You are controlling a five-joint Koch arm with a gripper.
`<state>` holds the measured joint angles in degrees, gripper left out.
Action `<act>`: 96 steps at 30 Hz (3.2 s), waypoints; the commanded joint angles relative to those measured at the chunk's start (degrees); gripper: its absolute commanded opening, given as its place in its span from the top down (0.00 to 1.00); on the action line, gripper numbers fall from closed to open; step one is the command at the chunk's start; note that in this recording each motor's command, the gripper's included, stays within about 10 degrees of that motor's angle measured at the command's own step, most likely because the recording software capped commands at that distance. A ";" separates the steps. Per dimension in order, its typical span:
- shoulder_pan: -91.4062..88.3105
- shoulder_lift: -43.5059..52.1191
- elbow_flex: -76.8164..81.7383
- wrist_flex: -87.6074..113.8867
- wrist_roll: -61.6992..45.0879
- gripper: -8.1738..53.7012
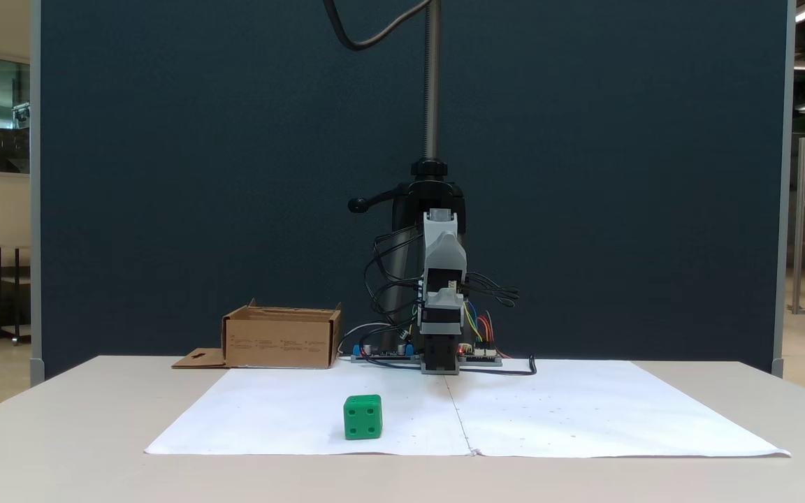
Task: Grasp a green dice and put it in the bin.
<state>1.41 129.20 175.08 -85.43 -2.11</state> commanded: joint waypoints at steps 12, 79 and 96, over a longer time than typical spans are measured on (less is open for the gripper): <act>-1.23 6.33 4.22 23.82 -3.96 0.17; 22.59 -55.11 -113.91 143.26 -13.18 0.17; 22.24 -66.62 -122.43 145.46 -25.93 0.17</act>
<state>22.94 61.88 55.90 57.57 -22.32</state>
